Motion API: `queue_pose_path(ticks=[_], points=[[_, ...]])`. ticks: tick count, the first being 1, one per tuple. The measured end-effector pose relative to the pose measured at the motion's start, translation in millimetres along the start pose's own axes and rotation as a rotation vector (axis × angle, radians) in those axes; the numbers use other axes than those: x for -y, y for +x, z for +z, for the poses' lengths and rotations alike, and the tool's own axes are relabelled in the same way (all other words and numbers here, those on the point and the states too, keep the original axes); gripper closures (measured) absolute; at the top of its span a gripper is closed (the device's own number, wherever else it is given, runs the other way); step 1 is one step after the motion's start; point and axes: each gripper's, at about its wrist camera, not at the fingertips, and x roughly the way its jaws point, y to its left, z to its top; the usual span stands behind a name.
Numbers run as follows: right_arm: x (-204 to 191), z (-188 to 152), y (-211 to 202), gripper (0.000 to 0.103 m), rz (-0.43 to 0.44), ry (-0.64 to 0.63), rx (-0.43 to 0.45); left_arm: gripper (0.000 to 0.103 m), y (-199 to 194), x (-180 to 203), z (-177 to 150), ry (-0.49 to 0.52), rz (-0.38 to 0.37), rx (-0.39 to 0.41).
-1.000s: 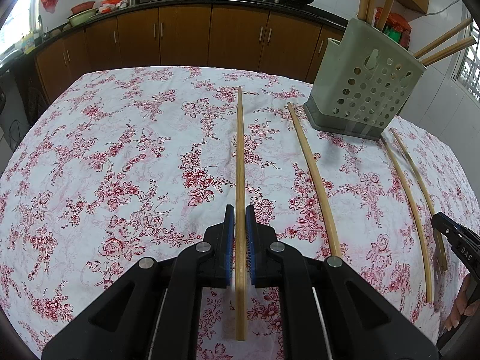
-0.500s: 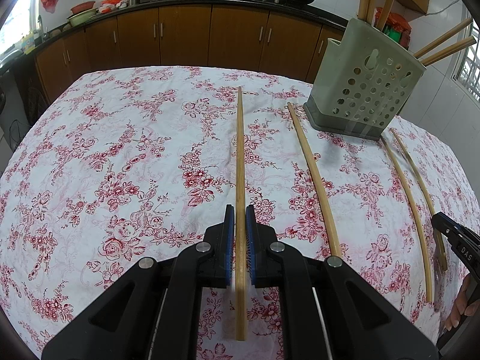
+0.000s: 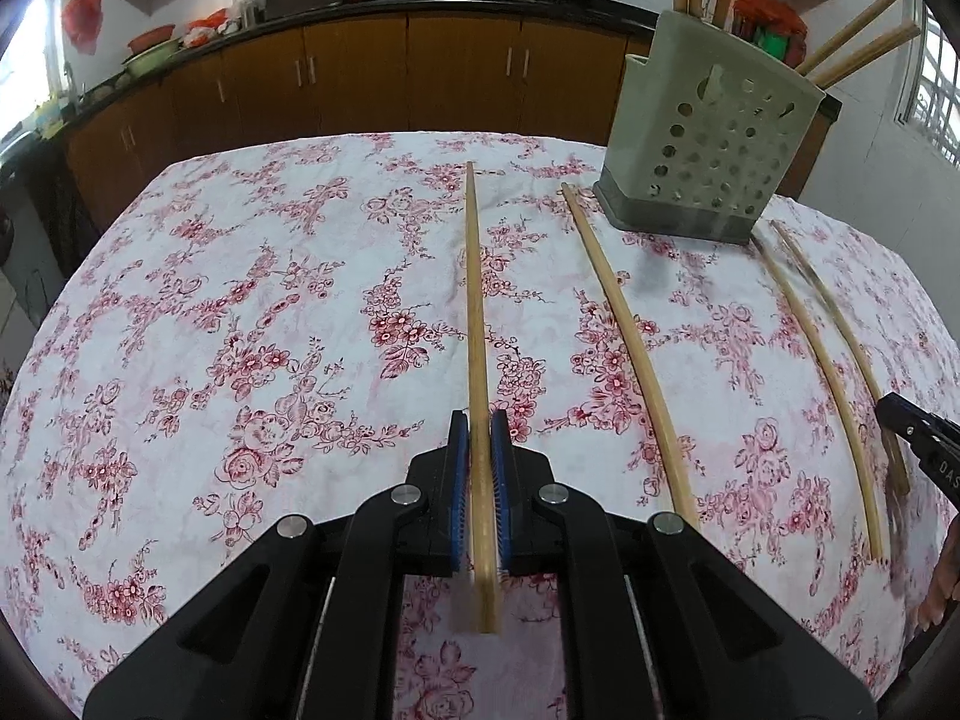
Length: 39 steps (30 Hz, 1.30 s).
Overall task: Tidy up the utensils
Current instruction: 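Lift the chopstick in the left tool over the holder while the right tool carries its chopstick there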
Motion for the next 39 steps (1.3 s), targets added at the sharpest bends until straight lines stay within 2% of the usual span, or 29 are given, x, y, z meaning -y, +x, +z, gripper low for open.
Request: queue_pose_path(ticks=[2,5,12,16,25,32,39], points=[[1,2,-2,0.095,0.002,0.006,-0.004,0.095,0,3,0,0.019,0.01,-0.002],[1,9,-22,0.095,0.002,0.002,0.061,0.095,-13,3,3,0.035,0.004,0.027],[4,41,-82,0.095,0.014,0.025,0.253,0.095,-76,-5,39,-0.021,-0.041,0.224],[8,54,-103,0.095,0.023,0.033,0.331,0.095,-106,-5,65,-0.043,-0.051,0.326],[0,79,-134,0.095,0.044,0.018,0.44,0.095,-130,1,91,-0.013,-0.06,0.409],[-16,114,-181,0.095,0.182,0.016,0.553,0.095,-158,17,102,0.003,-0.139,0.483],[-34,153,-221,0.095,0.278,0.027,0.722,0.095,-196,46,128,0.001,-0.222,0.653]])
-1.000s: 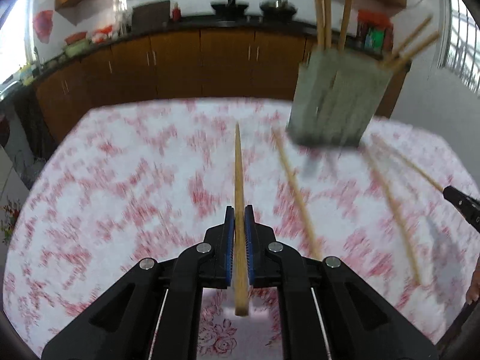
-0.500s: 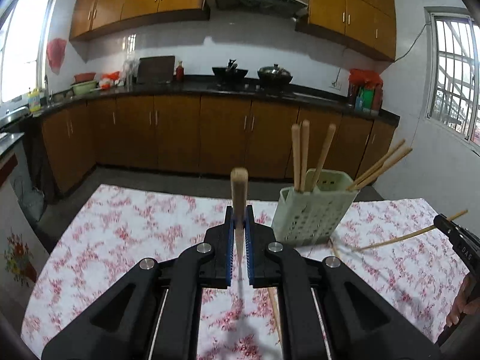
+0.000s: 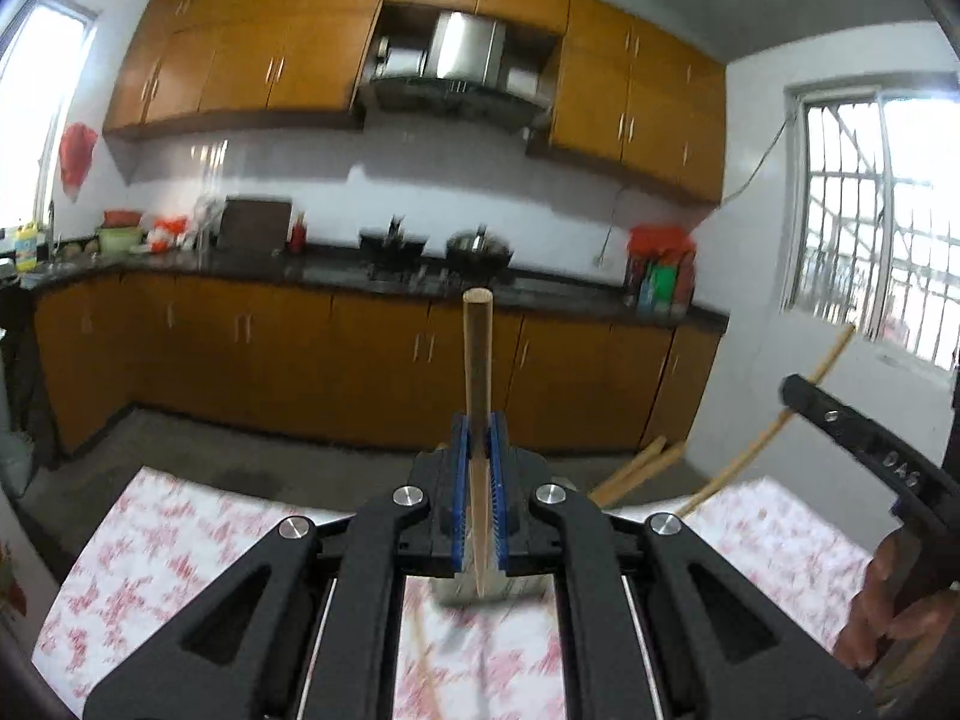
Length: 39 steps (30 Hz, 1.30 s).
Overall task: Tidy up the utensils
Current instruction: 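Lift the chopstick in the left tool over the holder while the right tool carries its chopstick there, then open the left tool to drop its chopstick into the holder while the right tool releases its own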
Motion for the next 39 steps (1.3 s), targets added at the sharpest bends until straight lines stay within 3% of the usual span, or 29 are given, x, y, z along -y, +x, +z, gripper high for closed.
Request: queue_pose_path(ticks=[6,13,19,21,22,23,25,26,27,32,36,39], points=[[-9,16,34,0.095,-0.016,-0.018,0.052,0.095,32,20,23,0.021,0.028,0.127],[-1,-1,78,0.095,-0.065,-0.057,-0.004,0.095,63,16,14,-0.023,0.061,0.166],[2,-21,98,0.093,-0.076,-0.064,-0.087,0.095,84,19,-9,0.004,0.064,0.07],[-1,-24,96,0.087,-0.08,-0.08,-0.088,0.095,85,17,-13,-0.01,0.062,0.05],[-3,-22,93,0.078,-0.083,-0.089,-0.078,0.094,85,16,-13,-0.015,0.058,0.044],[-5,-21,89,0.069,-0.086,-0.093,-0.068,0.092,83,15,-11,-0.018,0.059,0.04],[-6,-17,80,0.059,-0.094,-0.094,-0.049,0.077,76,13,-8,-0.024,0.059,0.043],[-5,-14,74,0.053,-0.099,-0.091,-0.042,0.061,70,12,-5,-0.03,0.062,0.052],[-3,-12,69,0.05,-0.11,-0.088,-0.037,0.056,64,10,-3,-0.036,0.062,0.065],[24,-23,35,0.025,-0.176,-0.054,-0.081,0.045,28,-4,-3,-0.026,0.087,0.06],[53,-67,20,0.023,-0.278,-0.066,-0.203,0.036,6,-23,-27,-0.022,0.137,-0.017],[75,-126,25,0.029,-0.29,-0.014,-0.384,0.036,10,-35,-68,0.01,0.203,-0.15]])
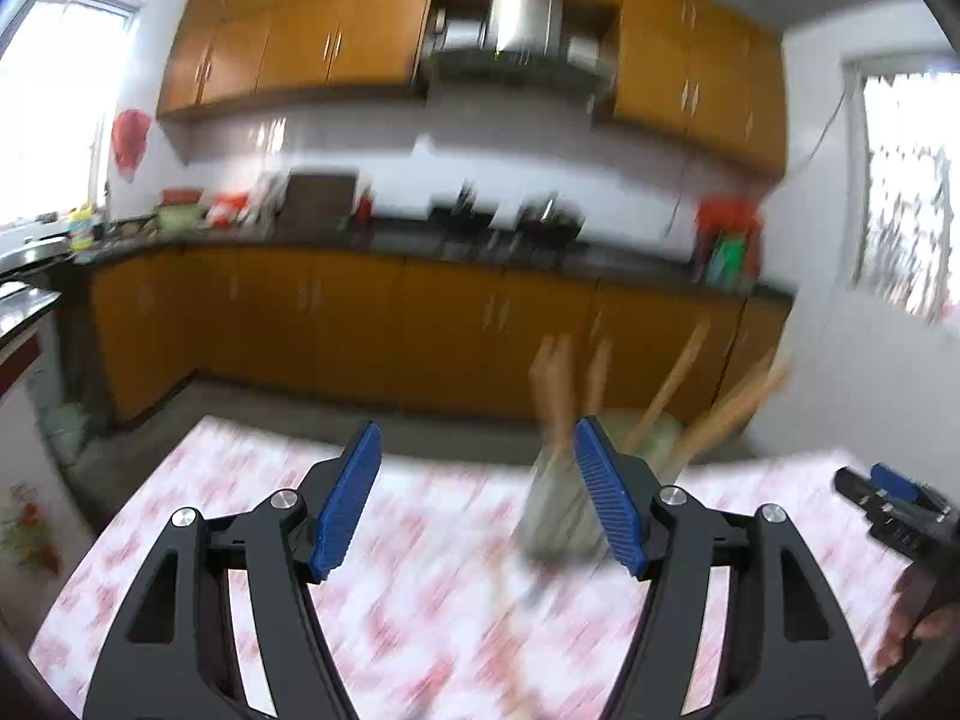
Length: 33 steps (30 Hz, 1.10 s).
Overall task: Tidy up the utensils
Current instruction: 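Open the left tool to drop its chopstick into the holder while the right tool releases its own, then close the left tool on another chopstick while the right tool grasps the last one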
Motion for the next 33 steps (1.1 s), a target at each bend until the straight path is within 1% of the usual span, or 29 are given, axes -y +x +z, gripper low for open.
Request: queue_pose_path(ticks=[2,3,5,7,9,10,12,13,14,15,16,19,20,21,22,24,26,29,33], points=[[-2,-29,17,0.043,0.026,0.004,-0.1,0.036,13,-3,-26,0.017,0.017,-0.089],[-4,-41,23,0.046,0.038,0.002,-0.135,0.036,20,-4,-41,0.019,0.013,-0.144],[-16,-68,34,0.061,0.085,-0.015,-0.214,0.036,31,-2,-64,0.024,0.004,-0.225],[-33,-88,42,0.067,0.121,-0.044,-0.266,0.038,41,3,-83,0.037,-0.003,-0.292],[-49,-102,48,0.068,0.137,-0.086,-0.295,0.043,48,8,-95,0.044,-0.021,-0.336],[-53,-107,49,0.068,0.133,-0.107,-0.3,0.045,50,12,-102,0.048,-0.029,-0.356],[-63,-114,53,0.069,0.117,-0.143,-0.312,0.051,56,21,-114,0.056,-0.042,-0.391],[-65,-118,58,0.073,0.103,-0.153,-0.328,0.052,59,25,-117,0.061,-0.046,-0.404],[-65,-125,61,0.082,0.1,-0.15,-0.344,0.055,63,28,-122,0.07,-0.047,-0.422],[-62,-124,61,0.084,0.108,-0.13,-0.337,0.059,67,31,-126,0.076,-0.048,-0.437],[-60,-123,60,0.094,0.108,-0.12,-0.34,0.061,69,34,-129,0.079,-0.048,-0.446],[-48,-118,61,0.094,0.108,-0.087,-0.346,0.069,82,41,-136,0.077,-0.048,-0.486],[-45,-118,60,0.094,0.106,-0.082,-0.346,0.073,87,43,-138,0.08,-0.044,-0.498],[-43,-118,60,0.094,0.105,-0.078,-0.346,0.08,90,44,-141,0.085,-0.036,-0.508],[-42,-118,60,0.094,0.105,-0.073,-0.345,0.085,93,45,-141,0.086,-0.029,-0.517],[-42,-116,62,0.094,0.099,-0.08,-0.341,0.094,95,43,-141,0.088,-0.011,-0.512],[-40,-115,64,0.094,0.081,-0.082,-0.335,0.095,96,34,-139,0.066,-0.007,-0.517],[-32,-110,70,0.094,0.053,-0.057,-0.331,0.095,99,14,-135,0.036,0.031,-0.515],[-28,-105,80,0.094,0.027,-0.059,-0.325,0.094,101,-8,-134,-0.001,0.047,-0.509]])
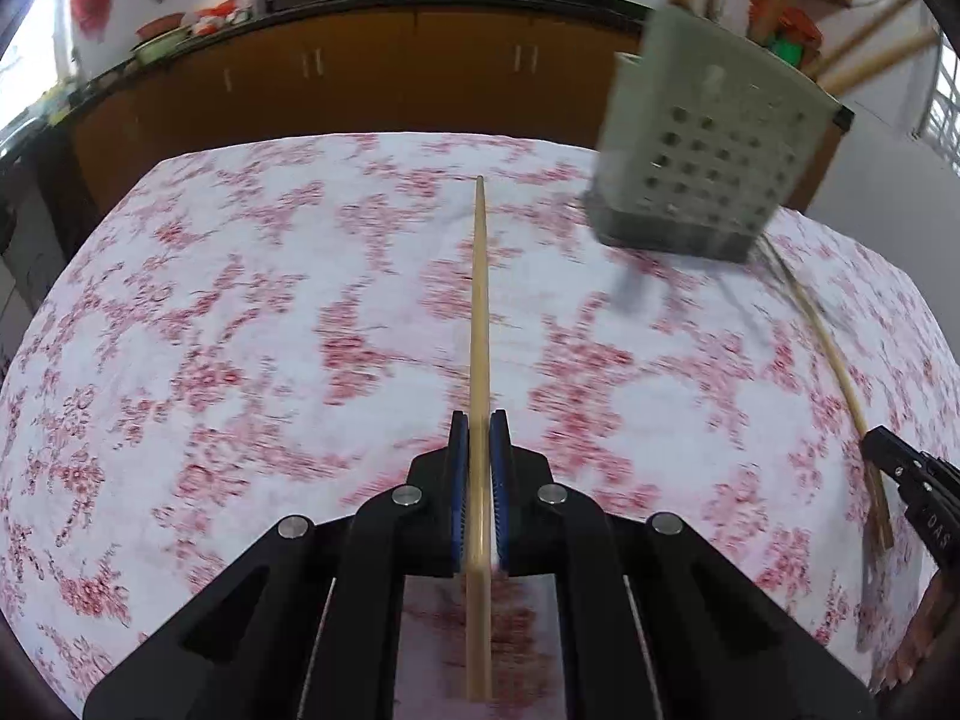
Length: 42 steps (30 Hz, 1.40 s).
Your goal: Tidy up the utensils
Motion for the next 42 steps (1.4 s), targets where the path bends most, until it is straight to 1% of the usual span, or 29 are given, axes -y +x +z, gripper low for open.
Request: queue_pose_path(ticks=[6,13,42], points=[[-3.0,5.6,7.4,0.093,-0.027,-0.02,-0.003,0.094,-1.2,-3.7,-1.9,0.013,0.003,0.015],[-2.0,5.1,7.1,0.093,-0.024,-0.017,-0.004,0.094,-1.1,-9.1,-1.1,-0.014,-0.03,0.015],[-1.8,4.6,7.0,0.093,-0.022,-0.016,-0.002,0.094,0.9,-10.1,-0.7,-0.02,-0.035,0.015]])
